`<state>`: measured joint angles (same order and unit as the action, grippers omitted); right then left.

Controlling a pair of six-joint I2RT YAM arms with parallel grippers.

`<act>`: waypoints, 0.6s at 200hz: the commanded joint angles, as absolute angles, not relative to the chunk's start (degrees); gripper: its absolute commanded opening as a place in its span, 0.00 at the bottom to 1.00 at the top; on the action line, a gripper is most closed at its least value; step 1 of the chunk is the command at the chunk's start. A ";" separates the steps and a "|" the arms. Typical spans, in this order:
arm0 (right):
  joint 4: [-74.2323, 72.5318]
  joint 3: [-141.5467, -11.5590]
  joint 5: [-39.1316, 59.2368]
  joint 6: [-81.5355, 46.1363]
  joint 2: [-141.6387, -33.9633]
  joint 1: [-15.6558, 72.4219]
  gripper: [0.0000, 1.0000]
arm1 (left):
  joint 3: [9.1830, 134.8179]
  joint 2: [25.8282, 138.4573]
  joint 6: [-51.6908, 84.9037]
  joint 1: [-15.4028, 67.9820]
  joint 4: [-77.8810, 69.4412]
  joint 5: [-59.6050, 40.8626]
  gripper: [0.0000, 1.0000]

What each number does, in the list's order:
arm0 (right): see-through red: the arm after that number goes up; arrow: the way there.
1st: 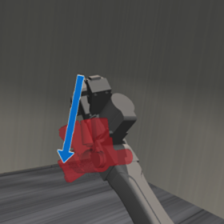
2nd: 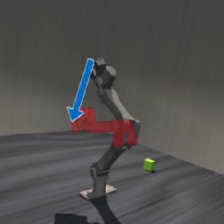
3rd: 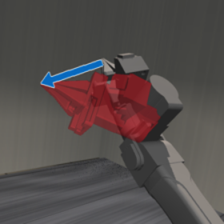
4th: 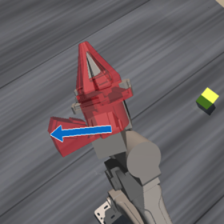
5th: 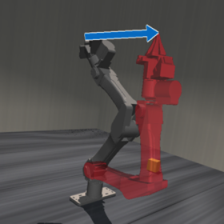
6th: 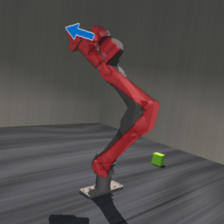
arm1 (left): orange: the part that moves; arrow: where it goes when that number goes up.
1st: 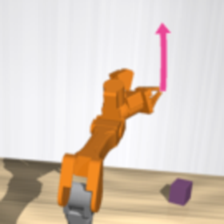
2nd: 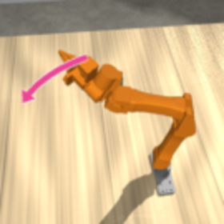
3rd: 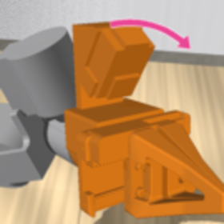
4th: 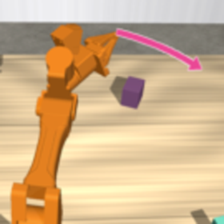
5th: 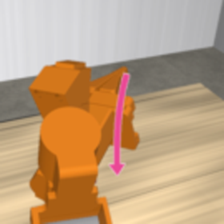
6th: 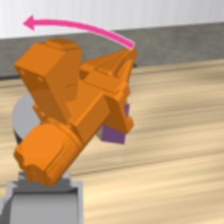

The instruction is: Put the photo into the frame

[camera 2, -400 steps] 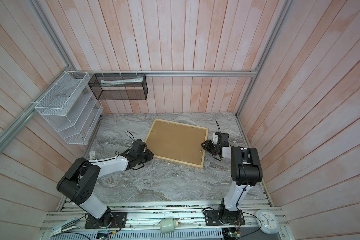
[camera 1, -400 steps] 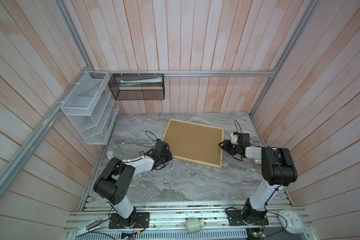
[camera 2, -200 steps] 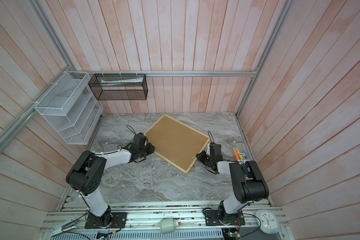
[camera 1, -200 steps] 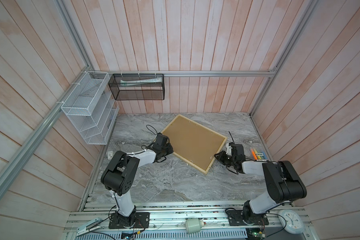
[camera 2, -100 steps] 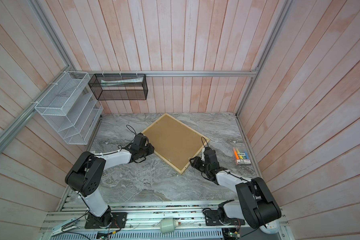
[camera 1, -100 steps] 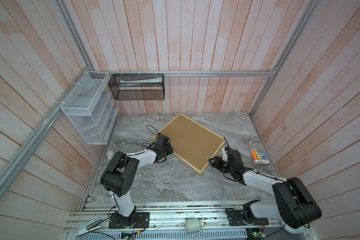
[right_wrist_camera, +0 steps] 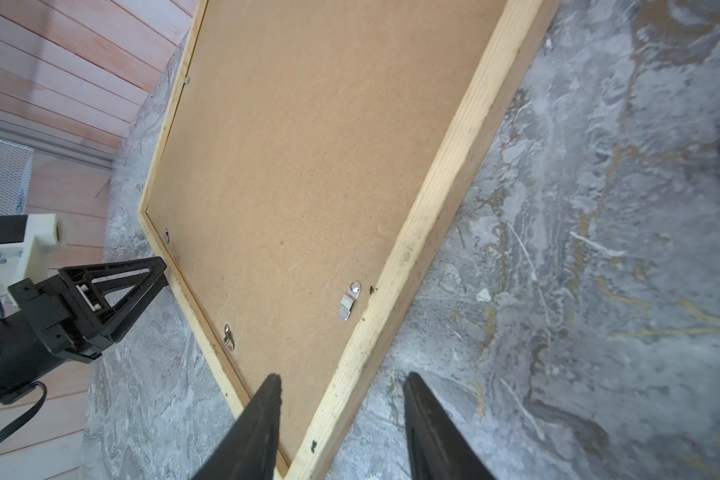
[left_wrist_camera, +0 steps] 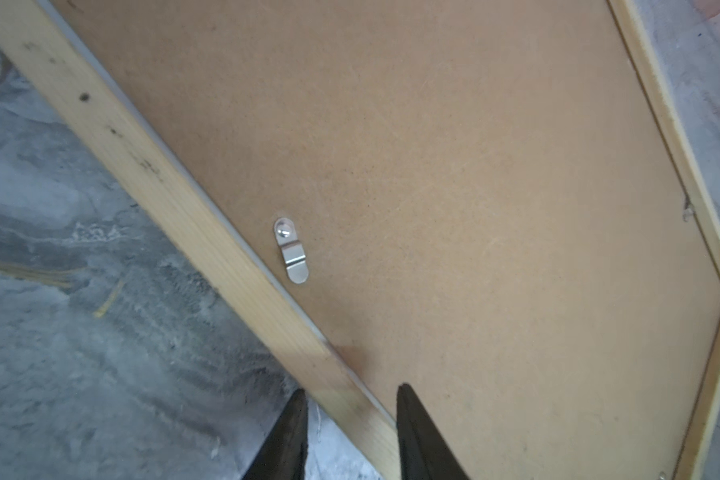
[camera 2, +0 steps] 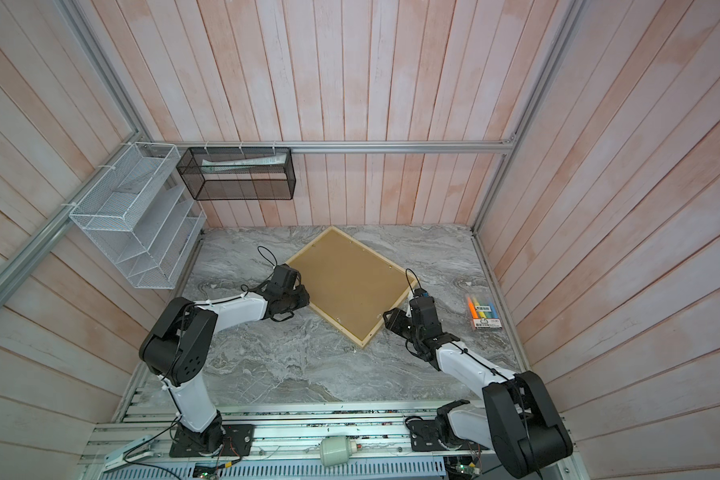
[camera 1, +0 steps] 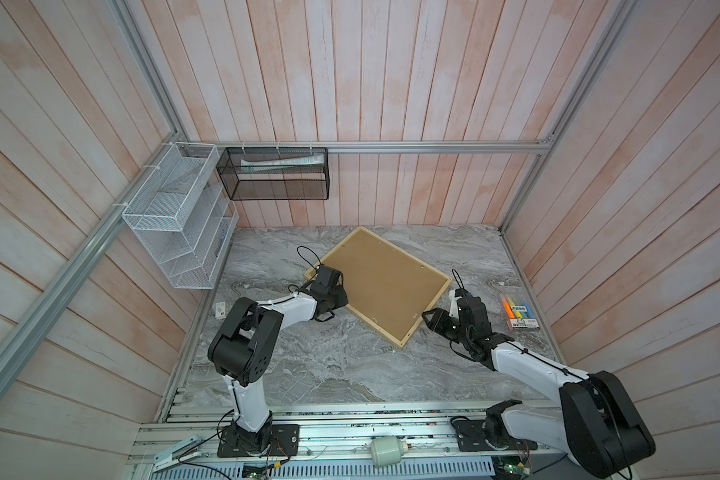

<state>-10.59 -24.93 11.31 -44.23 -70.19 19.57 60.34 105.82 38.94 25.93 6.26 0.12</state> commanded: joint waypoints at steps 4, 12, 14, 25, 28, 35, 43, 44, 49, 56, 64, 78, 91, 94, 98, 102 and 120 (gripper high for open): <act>-9.13 -26.41 9.29 -42.98 -70.79 19.73 0.49 | 64.18 108.56 35.07 25.97 10.03 2.08 0.37; -9.35 -26.40 9.14 -42.98 -71.00 19.68 0.49 | 64.95 109.17 34.29 26.02 10.95 2.11 0.37; -9.39 -26.42 9.12 -43.02 -71.08 19.66 0.49 | 65.17 109.36 34.13 26.02 11.13 2.15 0.37; -9.97 -26.45 9.29 -43.07 -71.48 19.55 0.49 | 66.03 110.11 33.21 26.02 12.23 2.28 0.37; -10.16 -26.41 9.38 -43.06 -71.60 19.54 0.49 | 66.27 110.36 32.96 26.02 12.48 2.22 0.37; -10.51 -26.54 9.62 -43.06 -71.93 19.56 0.49 | 66.80 110.75 32.55 26.02 13.15 2.28 0.37; -11.03 -26.57 9.96 -43.19 -72.38 19.48 0.49 | 67.49 111.37 32.02 26.02 13.95 2.33 0.37; -11.05 -26.60 10.03 -43.22 -72.45 19.45 0.49 | 67.54 111.45 31.92 26.02 14.10 2.35 0.37; -11.44 -26.69 10.35 -43.24 -72.86 19.47 0.49 | 68.02 111.84 31.59 25.93 14.66 2.38 0.36; -11.89 -26.76 10.82 -43.18 -73.39 19.46 0.49 | 68.68 112.45 31.11 25.86 15.38 2.46 0.36; -12.37 -27.02 11.28 -43.07 -74.11 19.44 0.49 | 69.38 113.15 30.45 25.84 16.24 2.50 0.36; -13.16 -27.48 12.10 -43.00 -75.67 19.45 0.49 | 70.89 114.45 28.98 25.66 18.05 2.77 0.35; -13.40 -28.39 12.86 -42.81 -77.16 19.48 0.49 | 72.57 115.66 27.33 25.58 19.73 3.14 0.34; -13.45 -28.58 13.02 -42.80 -77.51 19.51 0.49 | 73.00 115.93 26.88 25.58 20.13 3.27 0.34; -13.67 -28.79 13.16 -42.80 -77.87 19.43 0.48 | 73.51 116.28 26.28 25.58 20.64 3.28 0.33; -13.87 -28.96 13.37 -42.80 -78.22 19.47 0.48 | 74.06 116.63 25.61 25.58 21.03 3.19 0.32; -14.68 -29.57 13.86 -42.95 -79.56 19.50 0.48 | 76.82 118.21 22.49 25.58 23.13 3.08 0.29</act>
